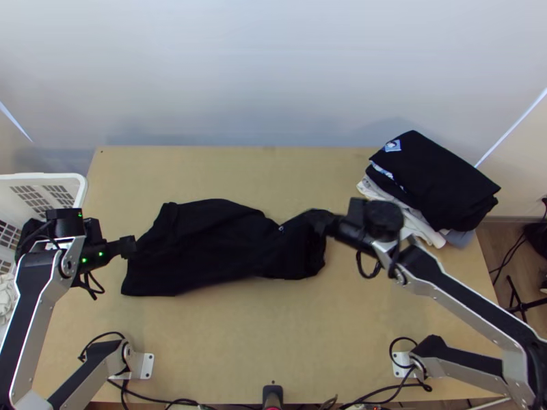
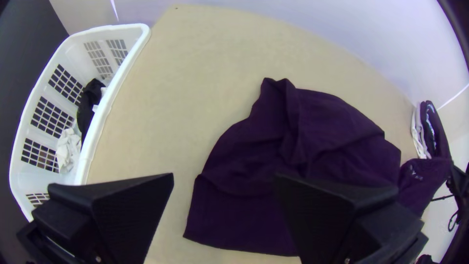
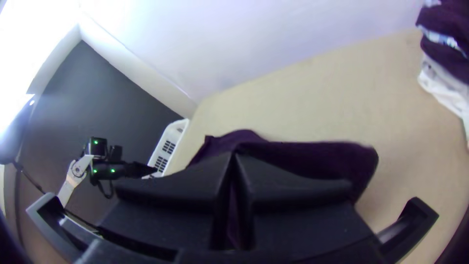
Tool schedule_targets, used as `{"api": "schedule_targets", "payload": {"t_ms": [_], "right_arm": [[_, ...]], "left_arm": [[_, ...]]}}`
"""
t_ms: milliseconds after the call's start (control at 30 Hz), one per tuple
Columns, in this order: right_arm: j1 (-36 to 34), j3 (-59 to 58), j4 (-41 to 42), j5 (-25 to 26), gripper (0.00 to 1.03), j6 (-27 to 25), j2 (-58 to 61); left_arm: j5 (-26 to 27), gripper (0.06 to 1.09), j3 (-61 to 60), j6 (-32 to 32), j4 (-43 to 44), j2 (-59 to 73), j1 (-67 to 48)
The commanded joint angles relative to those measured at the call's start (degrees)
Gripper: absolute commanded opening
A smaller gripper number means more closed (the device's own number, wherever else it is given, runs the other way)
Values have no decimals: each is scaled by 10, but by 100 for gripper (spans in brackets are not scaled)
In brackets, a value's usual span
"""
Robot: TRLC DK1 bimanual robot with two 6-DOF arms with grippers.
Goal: Fold the t-shirt
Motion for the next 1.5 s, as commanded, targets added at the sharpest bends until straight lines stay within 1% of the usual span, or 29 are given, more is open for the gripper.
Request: {"api": "schedule_targets", "payload": {"t_ms": [0,67,133,200,267,300,333,367,433,500,567,667,833,933,1033,1133,1333,1367,1400,1467], "right_arm": [[-44,97,-17,31,3,-36,-40],[-71,117,-18,44,3,-43,-29],[-89,123,-18,52,3,-64,-10],[-96,123,-9,71,3,-81,9],[-104,121,-3,77,3,-86,22],[-105,118,4,82,3,-86,27],[-105,115,10,85,3,-86,30],[-105,114,11,88,3,-86,32],[-104,107,15,92,3,-86,33],[-96,98,20,98,3,-84,33],[-89,90,25,105,3,-84,33],[-83,83,28,111,3,-81,35],[-83,78,40,115,3,-79,45],[-86,80,43,115,3,-82,55],[-95,83,48,115,3,-83,64],[-102,83,54,115,3,-82,67],[-110,81,54,115,3,-82,65],[-111,81,54,115,3,-83,65],[-111,81,55,115,3,-84,65],[-112,81,55,115,3,-84,65]], "left_arm": [[4,104,-10,-2,26,6,2],[5,104,-15,0,26,7,-1],[7,104,-27,4,23,4,-16],[7,104,-46,27,12,-8,-40],[16,104,-66,63,-15,-27,-64],[37,104,-76,86,-37,-35,-72],[60,104,-85,123,-66,-44,-74],[70,104,-93,154,-80,-56,-75],[69,104,-94,179,-88,-80,-112],[57,104,-89,222,-104,-93,-154],[55,104,-80,248,-102,-94,-183],[56,103,-64,254,-101,-78,-269],[56,103,-51,234,-119,-23,-456],[53,103,-51,245,-138,16,-525],[44,103,-44,265,-164,61,-563],[42,103,-36,274,-163,102,-575],[12,103,-51,300,-111,142,-568],[-2,103,-60,309,-93,145,-561],[-15,99,-67,319,-76,147,-553],[-26,95,-74,325,-45,154,-543]]}}
